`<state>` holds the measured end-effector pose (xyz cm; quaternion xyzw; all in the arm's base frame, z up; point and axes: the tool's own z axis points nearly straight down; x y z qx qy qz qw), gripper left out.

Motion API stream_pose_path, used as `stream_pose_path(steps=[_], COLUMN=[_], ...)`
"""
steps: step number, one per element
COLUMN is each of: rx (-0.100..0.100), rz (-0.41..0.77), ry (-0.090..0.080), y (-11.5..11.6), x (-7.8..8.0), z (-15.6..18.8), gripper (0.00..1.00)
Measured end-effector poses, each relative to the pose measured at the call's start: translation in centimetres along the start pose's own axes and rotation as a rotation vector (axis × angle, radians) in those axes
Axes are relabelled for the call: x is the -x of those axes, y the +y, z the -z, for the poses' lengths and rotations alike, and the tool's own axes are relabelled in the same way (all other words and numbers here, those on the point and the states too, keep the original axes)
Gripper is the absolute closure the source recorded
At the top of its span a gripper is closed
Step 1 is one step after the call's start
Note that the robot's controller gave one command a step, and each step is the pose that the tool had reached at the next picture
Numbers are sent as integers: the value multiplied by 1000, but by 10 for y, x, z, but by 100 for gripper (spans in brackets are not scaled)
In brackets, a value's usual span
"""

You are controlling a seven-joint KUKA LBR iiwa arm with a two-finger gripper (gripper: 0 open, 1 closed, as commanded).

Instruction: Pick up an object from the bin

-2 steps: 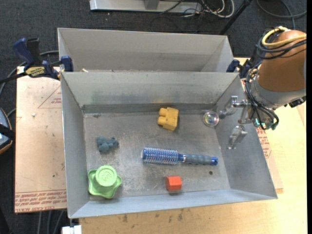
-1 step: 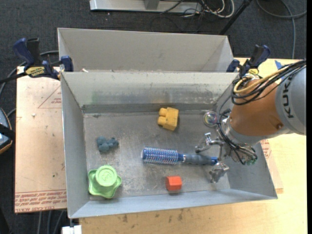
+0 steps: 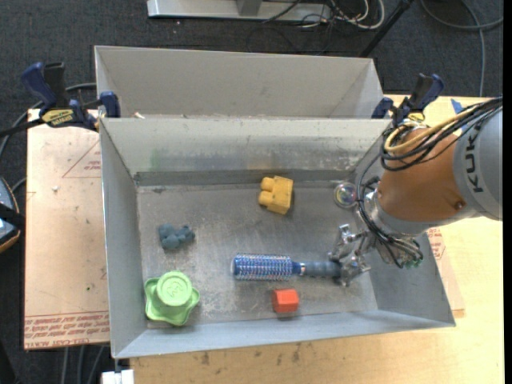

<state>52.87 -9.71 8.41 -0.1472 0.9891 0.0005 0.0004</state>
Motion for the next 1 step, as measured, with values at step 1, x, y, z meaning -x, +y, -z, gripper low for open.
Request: stream_pose_path(steps=[1], rx=[-5], rz=[99], ry=[-9], y=[-1], x=[17], z=[142], gripper=[100])
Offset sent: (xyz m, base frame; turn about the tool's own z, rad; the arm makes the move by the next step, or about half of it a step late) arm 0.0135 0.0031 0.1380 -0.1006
